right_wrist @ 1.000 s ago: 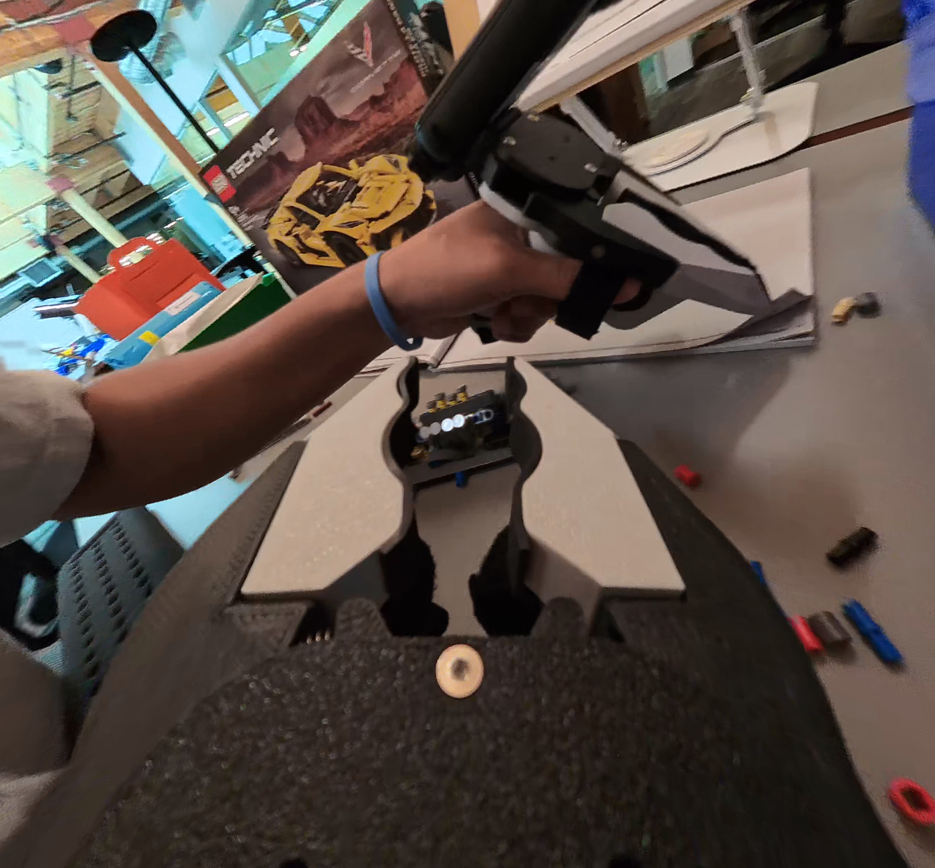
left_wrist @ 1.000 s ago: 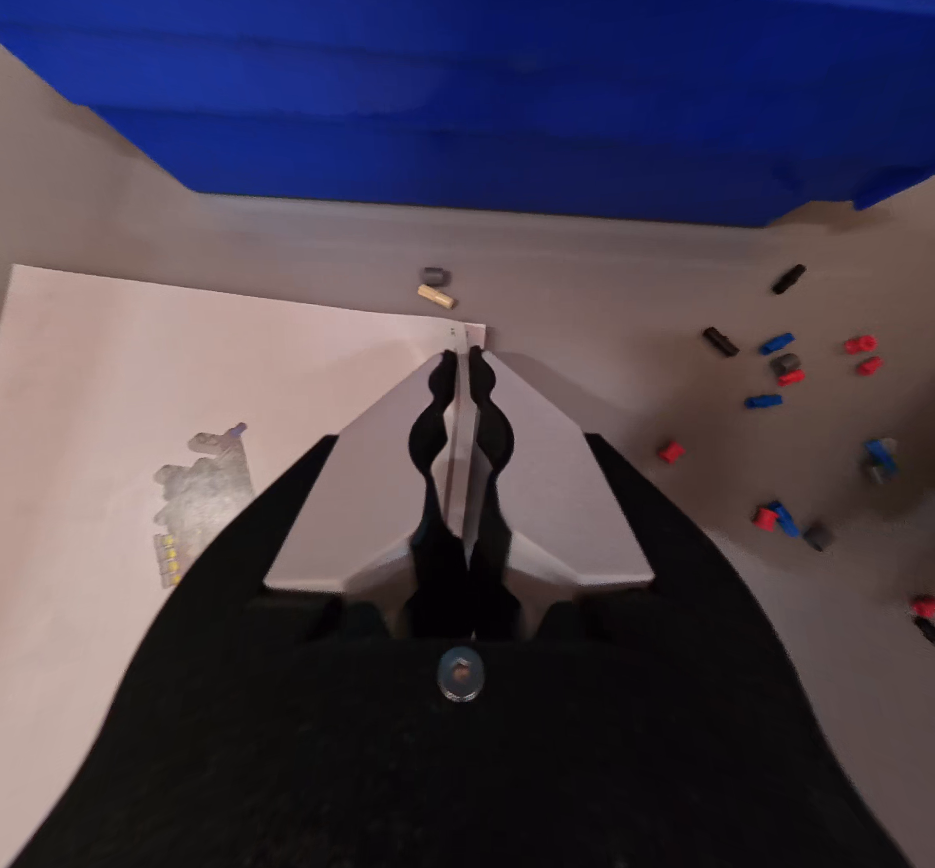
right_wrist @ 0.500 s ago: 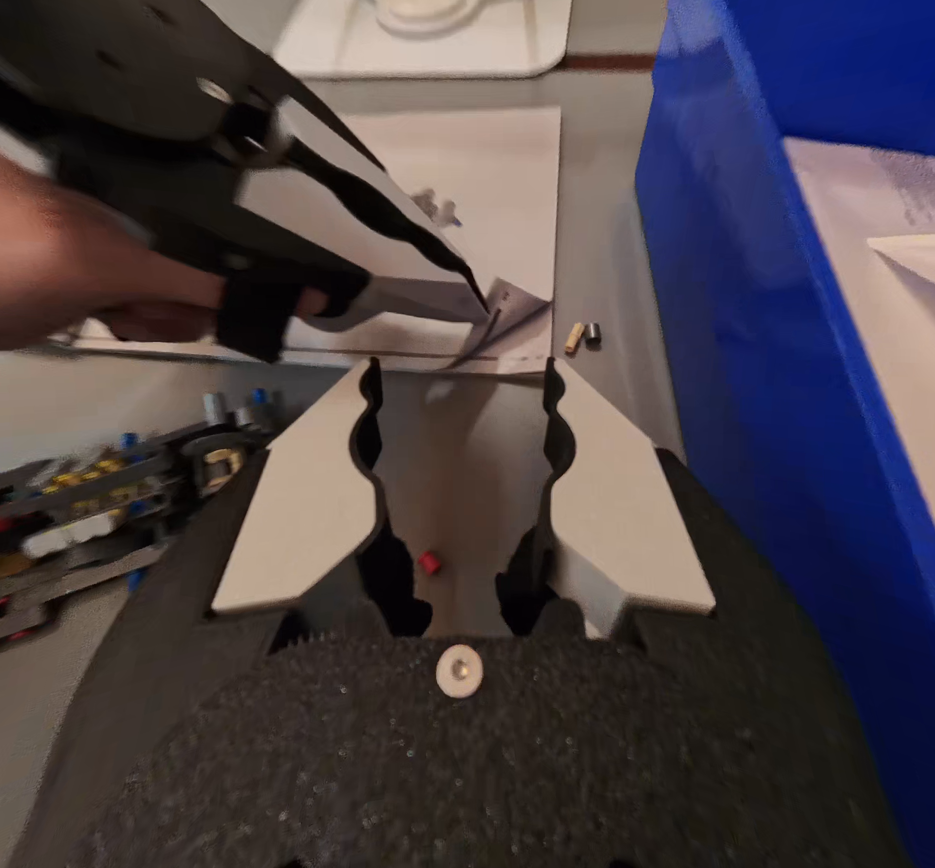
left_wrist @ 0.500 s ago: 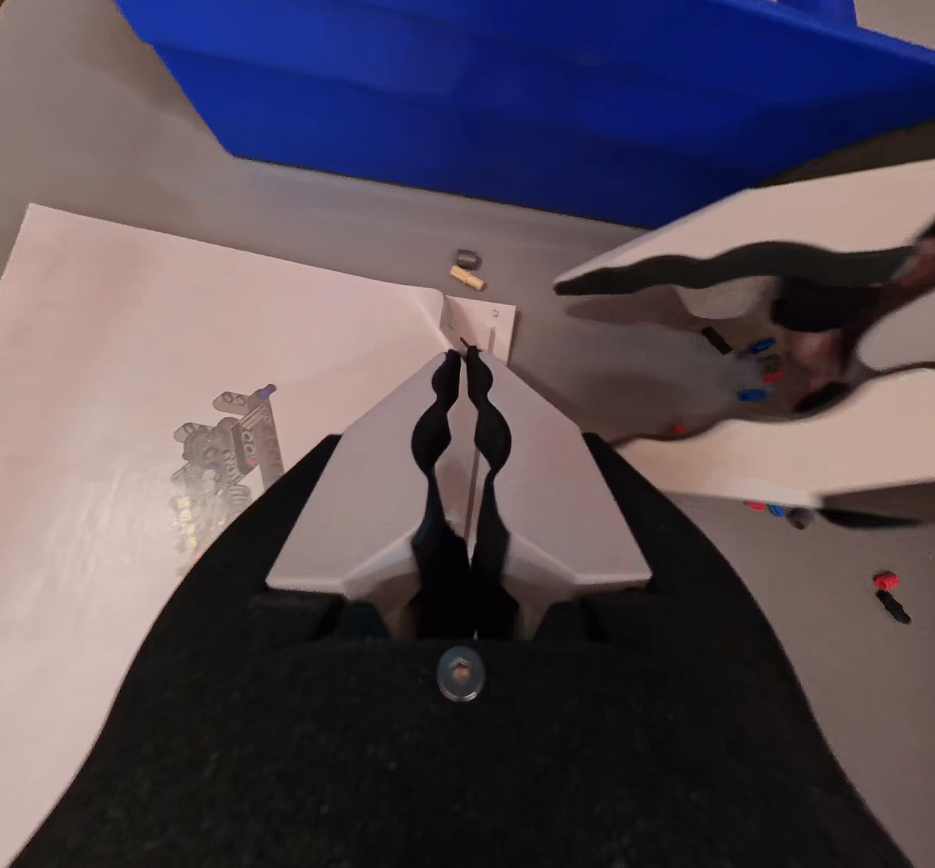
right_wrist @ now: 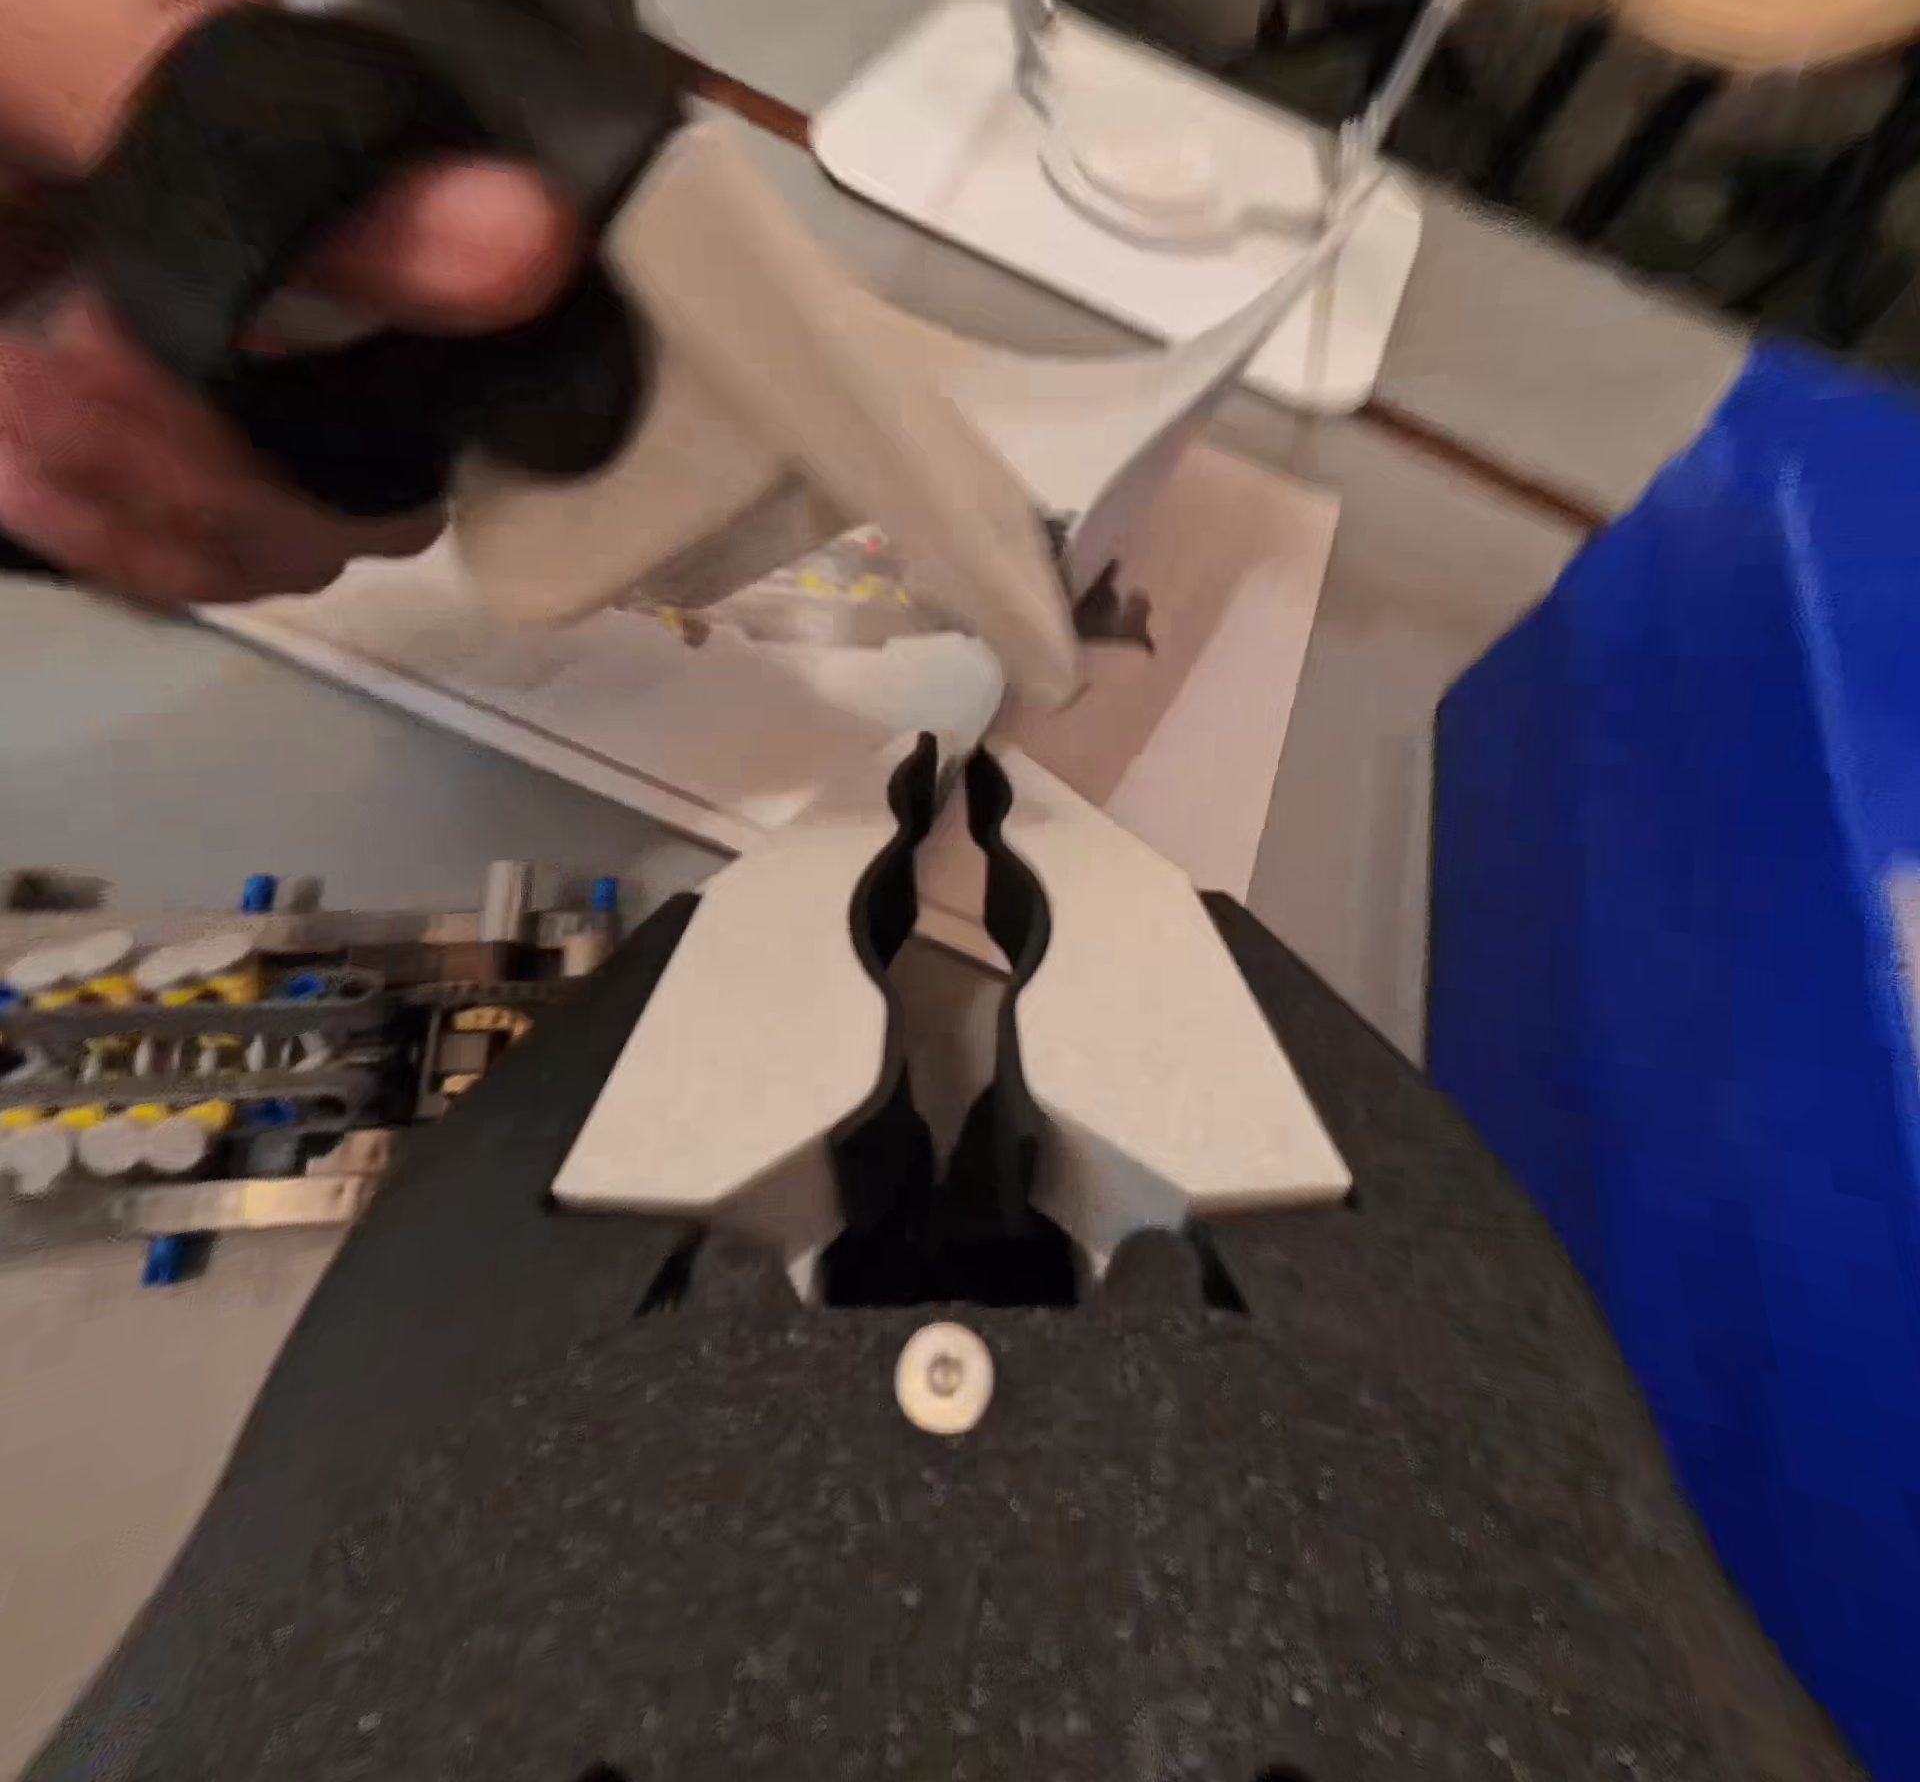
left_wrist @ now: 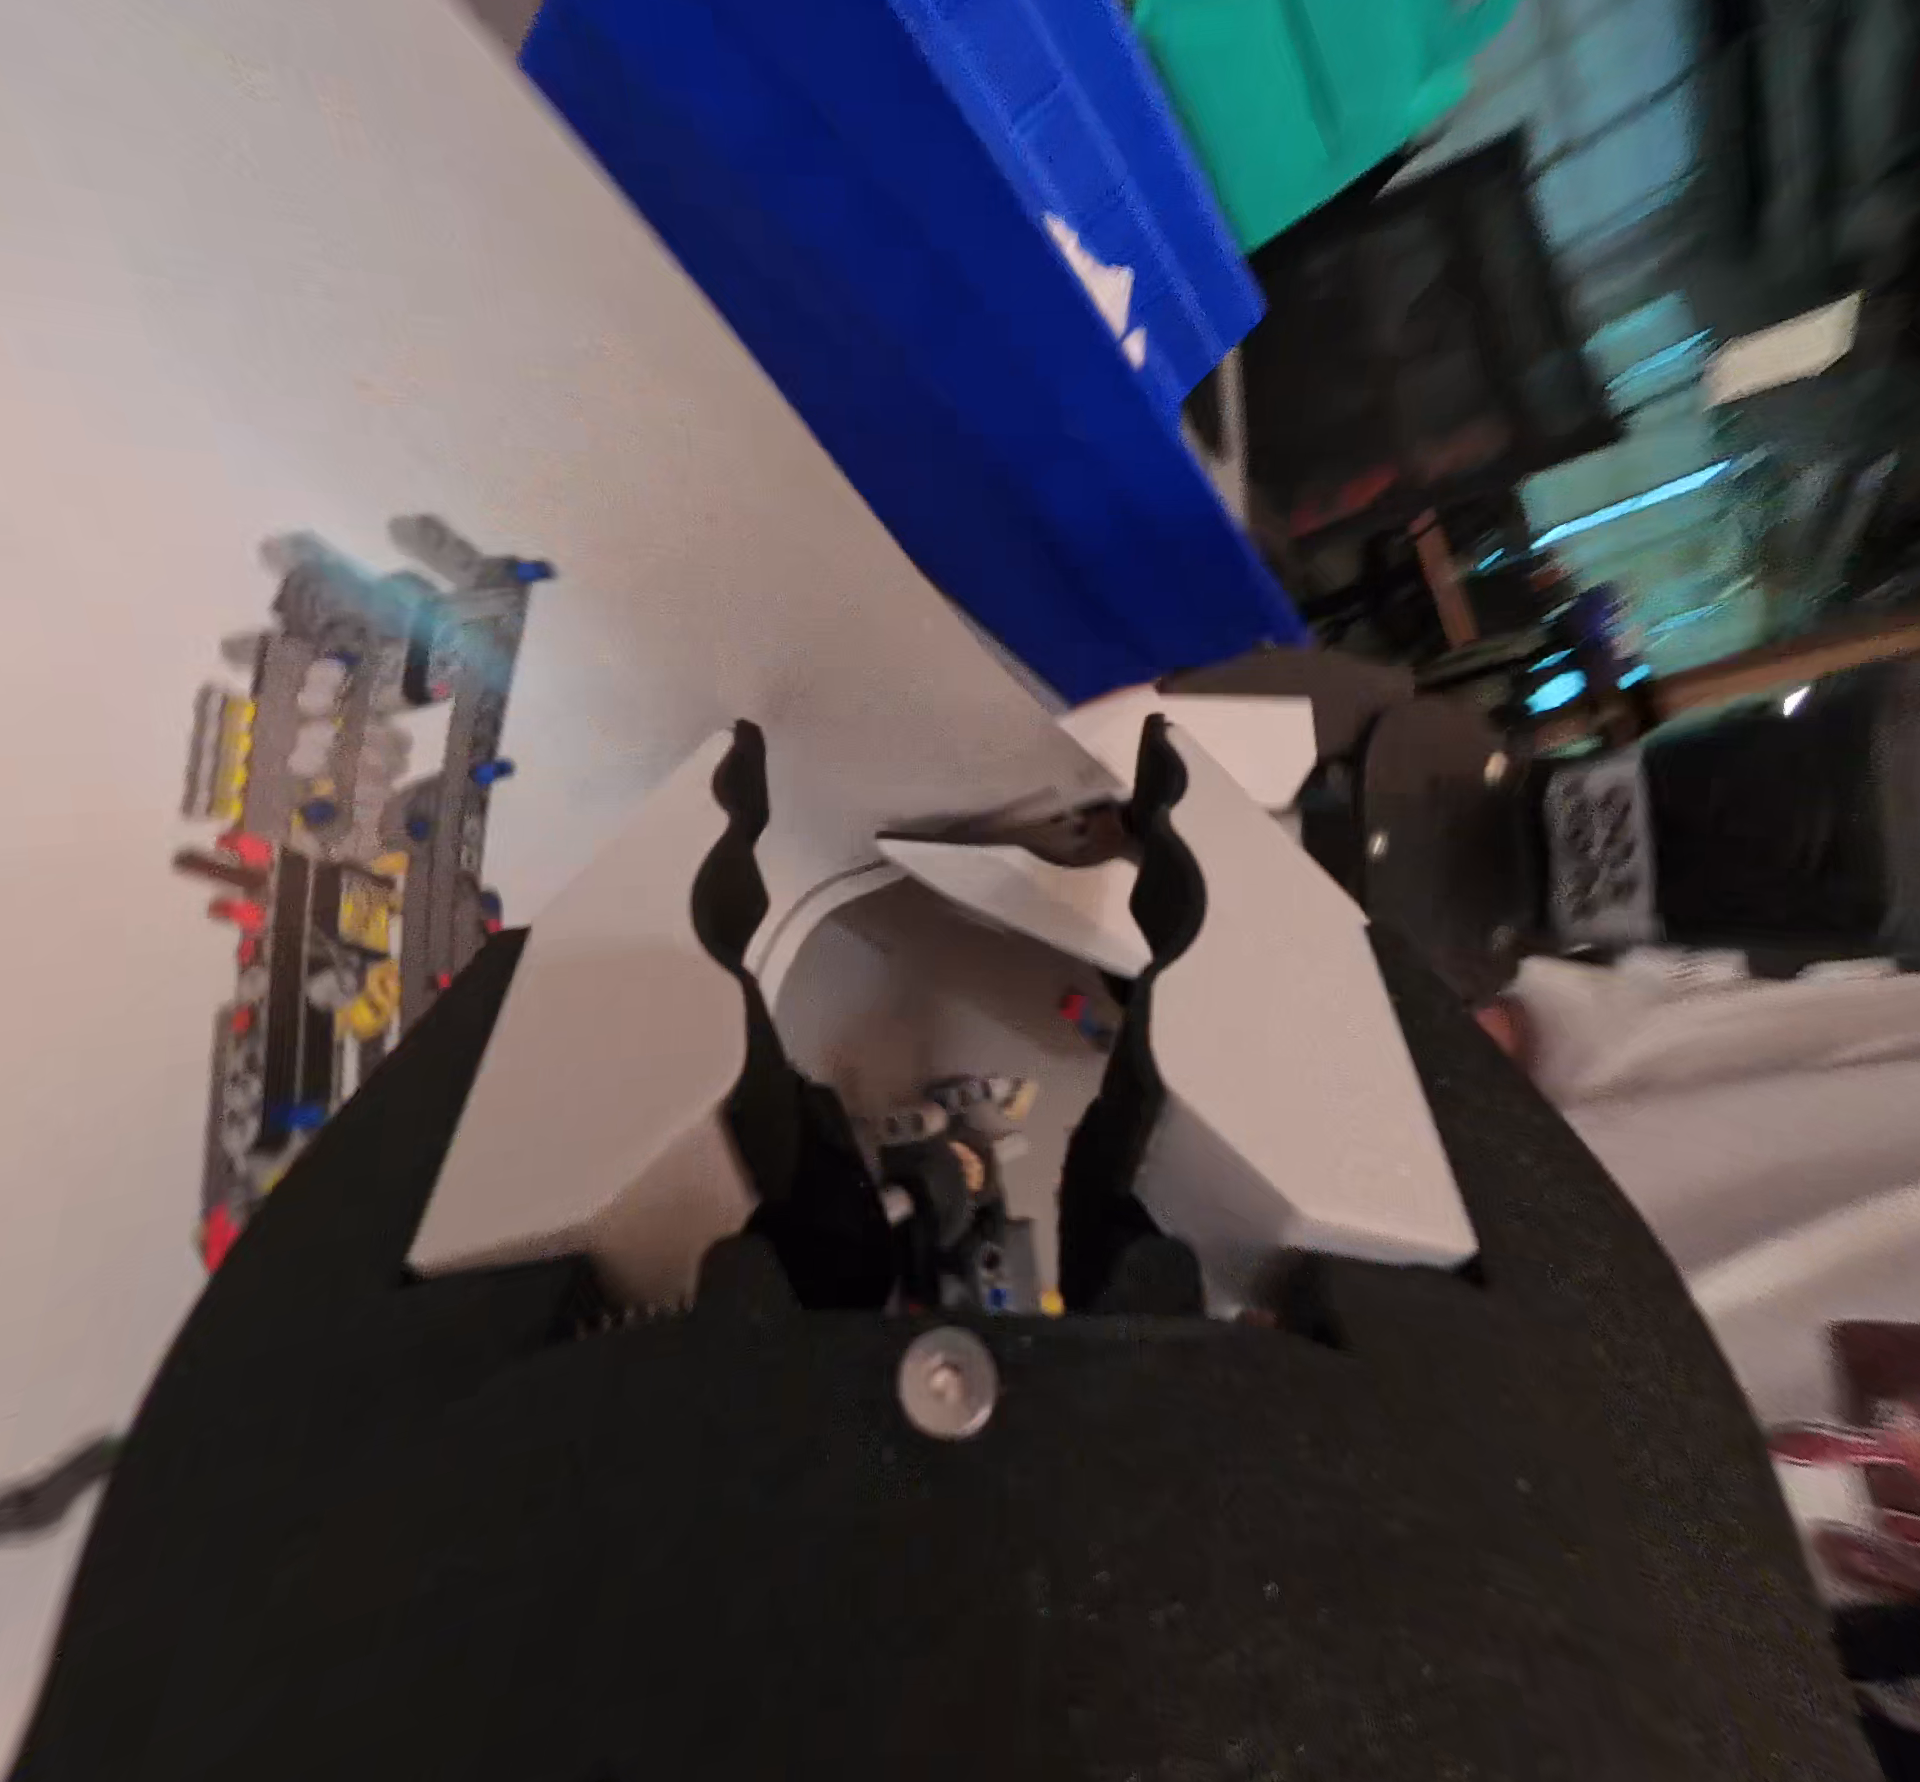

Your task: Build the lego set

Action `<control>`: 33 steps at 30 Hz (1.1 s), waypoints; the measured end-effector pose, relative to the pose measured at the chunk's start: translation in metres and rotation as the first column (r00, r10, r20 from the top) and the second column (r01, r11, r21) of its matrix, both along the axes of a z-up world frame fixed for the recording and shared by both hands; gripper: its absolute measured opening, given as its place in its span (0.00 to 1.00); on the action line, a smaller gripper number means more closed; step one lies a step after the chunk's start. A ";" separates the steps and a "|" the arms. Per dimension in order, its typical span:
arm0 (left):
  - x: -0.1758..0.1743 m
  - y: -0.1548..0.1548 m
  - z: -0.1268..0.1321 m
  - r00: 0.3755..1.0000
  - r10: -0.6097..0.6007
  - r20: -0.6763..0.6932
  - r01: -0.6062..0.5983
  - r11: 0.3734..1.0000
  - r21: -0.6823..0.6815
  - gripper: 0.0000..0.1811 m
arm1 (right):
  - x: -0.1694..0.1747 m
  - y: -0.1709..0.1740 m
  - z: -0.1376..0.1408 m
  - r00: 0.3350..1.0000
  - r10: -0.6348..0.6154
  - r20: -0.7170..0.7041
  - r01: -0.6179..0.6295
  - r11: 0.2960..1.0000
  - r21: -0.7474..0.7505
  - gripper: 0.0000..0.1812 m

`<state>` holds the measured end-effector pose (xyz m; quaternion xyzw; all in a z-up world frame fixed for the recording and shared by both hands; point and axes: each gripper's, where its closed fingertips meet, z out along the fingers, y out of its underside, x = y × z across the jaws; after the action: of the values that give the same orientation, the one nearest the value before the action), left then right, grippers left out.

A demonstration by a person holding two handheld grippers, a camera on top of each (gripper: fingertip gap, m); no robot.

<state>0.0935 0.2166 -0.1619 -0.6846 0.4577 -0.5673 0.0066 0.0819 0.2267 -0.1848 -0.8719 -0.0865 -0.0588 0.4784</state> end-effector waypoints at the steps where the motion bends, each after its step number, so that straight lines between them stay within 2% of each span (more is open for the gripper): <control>1: -0.006 0.005 0.006 1.000 0.030 0.009 -0.029 0.997 -0.068 0.38 | -0.008 0.001 0.008 0.993 0.036 0.115 -0.039 0.999 0.026 0.01; 3: -0.019 0.015 0.013 0.996 0.081 0.023 -0.076 0.985 -0.157 0.22 | -0.019 0.002 0.019 0.941 0.042 0.335 -0.070 0.995 0.074 0.00; 4: -0.026 0.018 0.016 0.995 0.094 0.029 -0.087 0.980 -0.180 0.14 | -0.023 0.003 0.020 0.920 0.018 0.392 -0.057 0.994 0.090 0.00; 5: -0.032 0.022 0.015 0.994 0.107 0.027 -0.101 0.981 -0.168 0.06 | -0.028 0.003 0.018 0.907 0.021 0.421 -0.066 0.994 0.092 0.01; 7: -0.044 0.031 0.009 0.988 0.153 0.018 -0.149 0.980 -0.132 0.01 | -0.039 0.000 0.015 0.909 0.033 0.416 -0.075 0.994 0.085 0.05; 9: -0.054 0.034 0.009 0.987 0.156 0.030 -0.151 0.980 -0.129 0.00 | -0.058 -0.006 0.022 0.943 0.107 0.314 -0.139 0.987 0.082 0.19; 12: -0.063 0.035 0.012 0.986 0.155 0.060 -0.145 0.978 -0.149 0.00 | -0.072 -0.006 0.047 0.973 0.233 0.012 -0.233 0.968 0.093 0.35; 14: -0.067 0.036 0.015 0.984 0.155 0.092 -0.139 0.978 -0.159 0.00 | -0.063 0.010 0.061 0.952 0.248 -0.181 -0.231 0.967 0.110 0.48; 15: -0.069 0.036 0.015 0.984 0.148 0.100 -0.131 0.979 -0.158 0.00 | -0.060 0.019 0.064 0.924 0.271 -0.268 -0.246 0.961 0.123 0.51; 16: -0.070 0.035 0.015 0.984 0.141 0.106 -0.123 0.980 -0.158 0.00 | -0.059 0.029 0.061 0.890 0.305 -0.339 -0.277 0.952 0.129 0.54; 18: -0.073 0.035 0.008 0.988 0.133 0.077 -0.122 0.983 -0.136 0.00 | -0.066 0.042 0.034 0.841 0.354 -0.409 -0.374 0.927 0.032 0.60; 20: -0.074 0.034 0.013 0.986 0.134 0.098 -0.118 0.981 -0.151 0.00 | -0.072 0.050 0.016 0.832 0.370 -0.413 -0.413 0.911 -0.017 0.54; 22: -0.074 0.035 0.019 0.981 0.146 0.126 -0.124 0.978 -0.170 0.01 | -0.068 0.057 0.013 0.863 0.352 -0.362 -0.379 0.926 -0.002 0.42; 23: -0.075 0.035 0.022 0.979 0.145 0.145 -0.119 0.978 -0.174 0.01 | -0.067 0.058 0.015 0.862 0.351 -0.366 -0.371 0.928 0.016 0.40; 28: -0.079 0.037 0.036 0.963 0.128 0.238 -0.086 0.980 -0.179 0.03 | -0.062 0.056 0.022 0.807 0.352 -0.474 -0.366 0.928 0.067 0.34; 31: -0.079 0.031 0.042 0.950 0.077 0.302 -0.029 0.987 -0.160 0.01 | -0.067 0.052 0.029 0.737 0.388 -0.553 -0.395 0.912 0.114 0.33; 33: -0.079 0.027 0.043 0.945 0.039 0.323 0.003 0.992 -0.128 0.00 | -0.067 0.049 0.029 0.722 0.407 -0.559 -0.413 0.903 0.123 0.33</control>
<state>0.0146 0.2436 -0.1190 -0.5850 0.4071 -0.7001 0.0438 0.0144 0.2761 -0.1554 -0.8100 -0.1295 0.3132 0.4785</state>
